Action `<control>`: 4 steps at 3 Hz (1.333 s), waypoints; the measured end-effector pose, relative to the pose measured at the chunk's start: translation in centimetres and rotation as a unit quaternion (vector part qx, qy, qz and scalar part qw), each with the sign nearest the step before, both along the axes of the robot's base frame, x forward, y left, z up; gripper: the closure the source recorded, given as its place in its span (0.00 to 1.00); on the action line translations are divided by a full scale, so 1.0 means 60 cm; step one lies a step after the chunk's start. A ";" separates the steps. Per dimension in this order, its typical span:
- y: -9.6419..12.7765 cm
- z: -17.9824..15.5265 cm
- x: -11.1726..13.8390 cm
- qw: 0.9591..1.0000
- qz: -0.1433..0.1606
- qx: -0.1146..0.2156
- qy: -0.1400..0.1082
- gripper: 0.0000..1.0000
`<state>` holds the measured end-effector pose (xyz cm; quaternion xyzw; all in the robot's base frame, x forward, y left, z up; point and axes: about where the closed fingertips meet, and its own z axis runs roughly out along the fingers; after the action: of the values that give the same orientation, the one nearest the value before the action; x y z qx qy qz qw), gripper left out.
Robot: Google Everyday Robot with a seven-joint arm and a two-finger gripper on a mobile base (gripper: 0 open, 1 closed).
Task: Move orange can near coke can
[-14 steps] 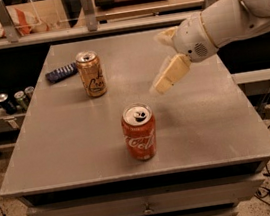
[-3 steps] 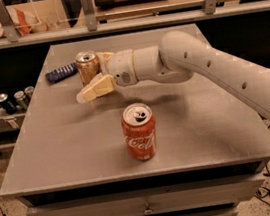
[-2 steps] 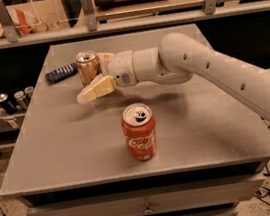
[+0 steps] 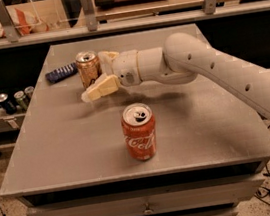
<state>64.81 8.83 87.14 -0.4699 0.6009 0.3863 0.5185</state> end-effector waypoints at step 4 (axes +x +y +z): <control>-0.021 0.005 0.002 1.000 -0.001 -0.002 -0.006 0.88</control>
Offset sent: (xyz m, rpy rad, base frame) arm 0.0041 -0.0216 0.0027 -0.0115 -0.0158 -0.0210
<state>64.95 7.58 87.45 -0.4728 0.5991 0.3811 0.5217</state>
